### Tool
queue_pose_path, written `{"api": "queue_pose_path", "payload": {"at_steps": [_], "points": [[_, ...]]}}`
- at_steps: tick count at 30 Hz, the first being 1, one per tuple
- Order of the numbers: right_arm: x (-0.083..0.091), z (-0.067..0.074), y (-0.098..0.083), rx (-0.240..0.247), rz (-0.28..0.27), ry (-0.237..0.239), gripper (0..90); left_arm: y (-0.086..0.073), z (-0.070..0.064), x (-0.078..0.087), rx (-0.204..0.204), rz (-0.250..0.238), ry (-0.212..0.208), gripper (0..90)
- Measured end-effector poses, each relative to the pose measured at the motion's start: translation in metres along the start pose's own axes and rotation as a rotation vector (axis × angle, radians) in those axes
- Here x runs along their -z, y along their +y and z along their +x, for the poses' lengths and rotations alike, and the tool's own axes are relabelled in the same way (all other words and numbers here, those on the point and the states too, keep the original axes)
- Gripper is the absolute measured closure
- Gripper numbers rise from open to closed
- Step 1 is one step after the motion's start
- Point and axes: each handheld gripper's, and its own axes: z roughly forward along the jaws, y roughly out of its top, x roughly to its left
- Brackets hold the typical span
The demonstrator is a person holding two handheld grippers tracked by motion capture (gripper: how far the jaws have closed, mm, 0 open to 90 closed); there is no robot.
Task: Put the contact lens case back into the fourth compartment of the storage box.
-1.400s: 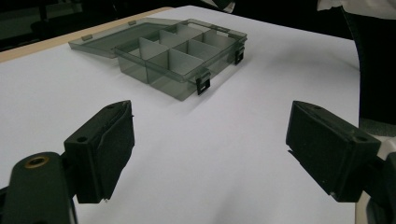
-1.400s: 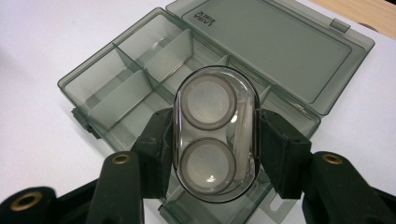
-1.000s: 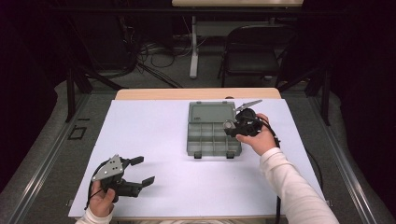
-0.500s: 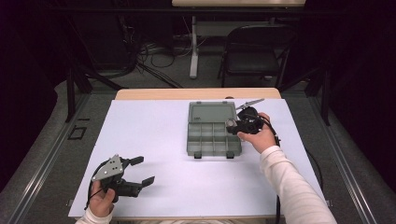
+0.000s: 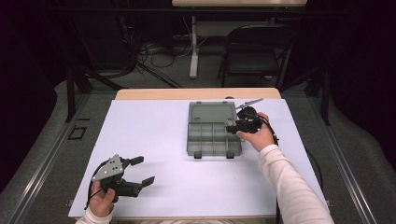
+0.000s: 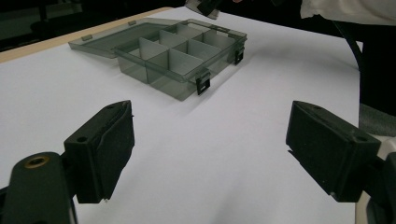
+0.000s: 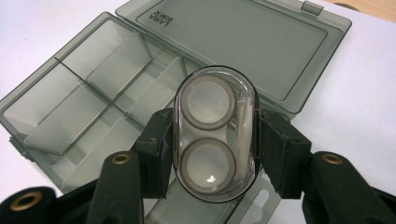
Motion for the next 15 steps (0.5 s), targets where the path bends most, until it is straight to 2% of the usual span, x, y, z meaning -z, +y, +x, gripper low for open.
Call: {"api": "queue_pose_path", "payload": {"at_steps": [15], "points": [[-0.014,-0.005,-0.001,-0.008,0.007,0.006,48.7,0.000,0.000,0.000,-0.001,0.001,-0.001,15.9]]}}
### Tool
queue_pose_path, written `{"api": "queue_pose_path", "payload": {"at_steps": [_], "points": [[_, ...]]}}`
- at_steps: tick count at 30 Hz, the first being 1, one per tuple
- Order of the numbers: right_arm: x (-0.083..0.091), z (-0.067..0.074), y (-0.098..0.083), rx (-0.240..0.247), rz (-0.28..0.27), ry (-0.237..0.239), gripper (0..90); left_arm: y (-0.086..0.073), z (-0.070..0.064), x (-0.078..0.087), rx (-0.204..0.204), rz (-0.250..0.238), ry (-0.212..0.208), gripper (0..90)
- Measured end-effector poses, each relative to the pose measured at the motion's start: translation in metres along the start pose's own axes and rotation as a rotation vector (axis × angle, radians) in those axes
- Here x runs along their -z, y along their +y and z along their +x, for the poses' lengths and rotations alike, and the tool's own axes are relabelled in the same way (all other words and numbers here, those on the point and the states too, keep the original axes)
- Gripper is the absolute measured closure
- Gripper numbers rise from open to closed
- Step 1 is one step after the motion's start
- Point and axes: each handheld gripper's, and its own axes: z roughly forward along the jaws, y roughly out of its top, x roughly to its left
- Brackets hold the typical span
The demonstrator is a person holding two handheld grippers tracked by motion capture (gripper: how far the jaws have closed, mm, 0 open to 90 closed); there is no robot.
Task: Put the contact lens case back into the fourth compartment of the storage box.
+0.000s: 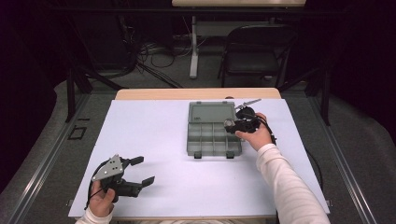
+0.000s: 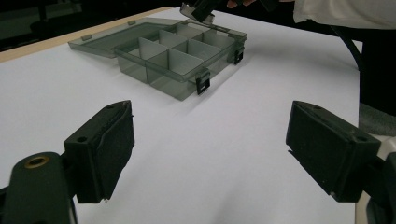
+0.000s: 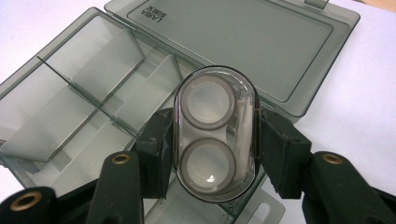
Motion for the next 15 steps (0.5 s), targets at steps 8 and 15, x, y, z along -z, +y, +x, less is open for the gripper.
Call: {"api": "queue_pose_path", "payload": {"at_steps": [8,15], "points": [[-0.0057,-0.0024,-0.0009,-0.002,0.008,-0.001,48.7,-0.0001,0.0000,0.0001,0.001,0.001,0.000,15.9],[-0.0086,-0.0041,-0.0015,-0.013,0.017,-0.008,48.7,-0.0002,0.0005,-0.0003,0.005,0.001,0.000,15.9]]}}
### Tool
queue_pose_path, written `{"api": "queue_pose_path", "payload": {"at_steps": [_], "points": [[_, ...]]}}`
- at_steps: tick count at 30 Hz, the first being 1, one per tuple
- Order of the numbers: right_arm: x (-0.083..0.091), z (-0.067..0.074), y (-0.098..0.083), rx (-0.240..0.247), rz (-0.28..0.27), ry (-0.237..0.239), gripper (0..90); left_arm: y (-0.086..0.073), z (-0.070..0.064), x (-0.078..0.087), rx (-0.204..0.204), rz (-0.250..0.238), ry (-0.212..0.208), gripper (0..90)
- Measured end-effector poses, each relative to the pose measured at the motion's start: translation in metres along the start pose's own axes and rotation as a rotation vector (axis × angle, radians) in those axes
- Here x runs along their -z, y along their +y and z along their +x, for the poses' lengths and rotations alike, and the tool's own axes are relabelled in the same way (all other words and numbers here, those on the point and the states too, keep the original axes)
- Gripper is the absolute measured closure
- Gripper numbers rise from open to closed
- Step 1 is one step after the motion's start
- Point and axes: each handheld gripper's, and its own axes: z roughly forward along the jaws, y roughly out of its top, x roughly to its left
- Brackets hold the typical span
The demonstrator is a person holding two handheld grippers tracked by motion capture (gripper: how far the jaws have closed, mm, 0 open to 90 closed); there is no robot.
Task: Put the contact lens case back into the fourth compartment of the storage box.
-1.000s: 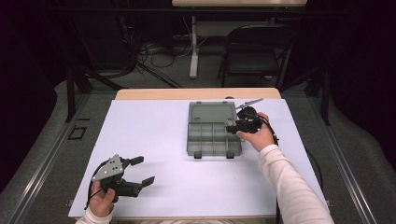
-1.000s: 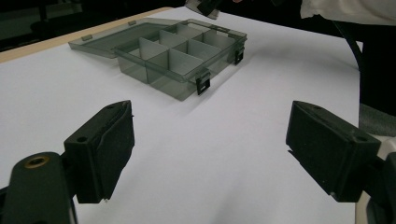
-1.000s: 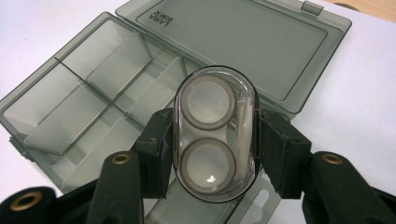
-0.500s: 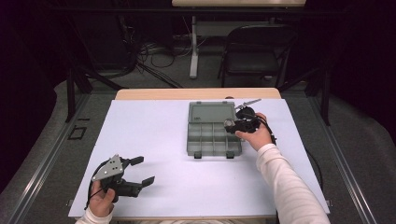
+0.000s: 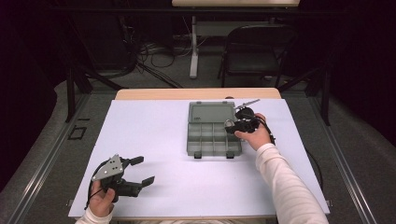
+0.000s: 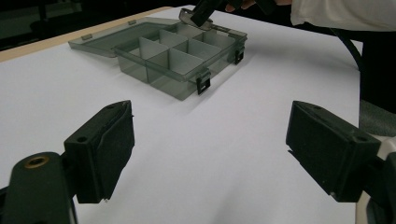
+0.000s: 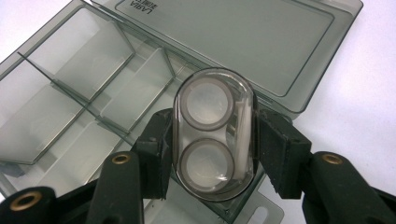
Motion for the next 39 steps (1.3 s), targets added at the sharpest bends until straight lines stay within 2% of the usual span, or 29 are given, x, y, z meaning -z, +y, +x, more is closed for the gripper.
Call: {"api": "queue_pose_path", "payload": {"at_steps": [9,16,22,24,28,39], "points": [[0.003,-0.002,0.000,-0.028,-0.011,0.001,40.5,0.000,0.001,-0.001,0.003,0.004,0.007,15.9],[0.012,0.002,0.000,-0.013,-0.027,-0.009,35.6,-0.001,0.001,-0.001,0.002,0.005,0.008,15.9],[0.020,0.006,0.001,-0.004,-0.044,-0.015,35.6,-0.001,0.002,-0.001,0.002,0.007,0.003,15.9],[0.022,0.008,0.001,0.015,-0.063,-0.016,38.5,-0.001,0.001,-0.001,0.003,0.008,0.009,16.0],[0.028,0.012,-0.001,0.013,-0.081,-0.028,42.1,-0.001,0.002,0.000,0.003,0.007,0.009,15.9],[0.043,0.026,-0.007,-0.012,-0.121,0.027,37.9,-0.001,0.001,0.000,0.004,0.002,0.002,15.9]]}}
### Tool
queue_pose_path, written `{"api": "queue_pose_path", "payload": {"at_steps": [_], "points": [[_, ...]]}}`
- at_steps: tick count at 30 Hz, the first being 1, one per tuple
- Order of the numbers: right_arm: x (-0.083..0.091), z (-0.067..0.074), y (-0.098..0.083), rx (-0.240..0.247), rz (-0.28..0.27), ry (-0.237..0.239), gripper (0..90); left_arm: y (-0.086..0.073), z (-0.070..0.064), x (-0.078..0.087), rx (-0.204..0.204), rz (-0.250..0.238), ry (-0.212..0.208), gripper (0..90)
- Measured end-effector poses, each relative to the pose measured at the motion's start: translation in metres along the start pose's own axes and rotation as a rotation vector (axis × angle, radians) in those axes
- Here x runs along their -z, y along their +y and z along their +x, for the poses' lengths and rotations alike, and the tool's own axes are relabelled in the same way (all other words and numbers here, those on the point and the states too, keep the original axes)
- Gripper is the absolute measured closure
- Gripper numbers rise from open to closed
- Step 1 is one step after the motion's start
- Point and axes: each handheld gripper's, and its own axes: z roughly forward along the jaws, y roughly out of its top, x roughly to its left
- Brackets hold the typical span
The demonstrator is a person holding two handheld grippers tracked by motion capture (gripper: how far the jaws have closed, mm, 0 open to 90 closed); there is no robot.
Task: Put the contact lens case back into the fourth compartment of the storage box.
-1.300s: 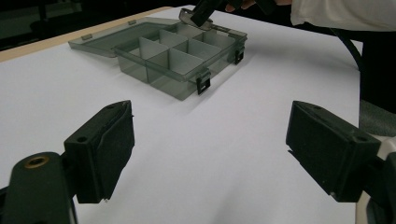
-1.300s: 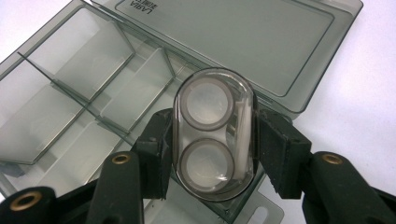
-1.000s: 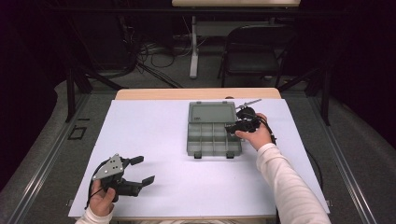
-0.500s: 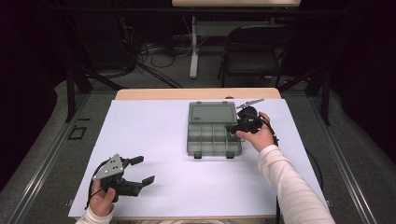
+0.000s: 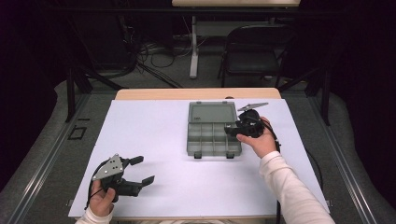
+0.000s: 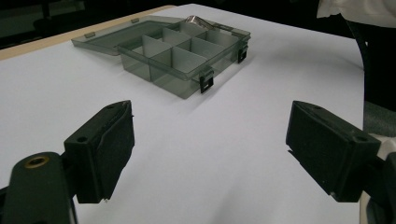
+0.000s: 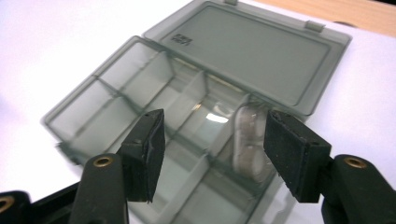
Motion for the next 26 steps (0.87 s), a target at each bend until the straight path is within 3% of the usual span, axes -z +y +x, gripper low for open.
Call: {"api": "queue_pose_path", "payload": {"at_steps": [3,13,26], "points": [[0.005,0.006,-0.003,-0.023,-0.020,0.013,32.0,0.000,0.000,0.000,-0.001,0.000,0.000,16.0],[0.024,0.025,-0.015,0.013,-0.093,0.038,20.7,0.000,0.000,-0.001,-0.004,0.000,0.000,15.9],[0.048,0.050,-0.047,0.074,-0.152,0.067,17.2,0.001,-0.001,-0.001,-0.008,-0.002,0.001,15.9]]}}
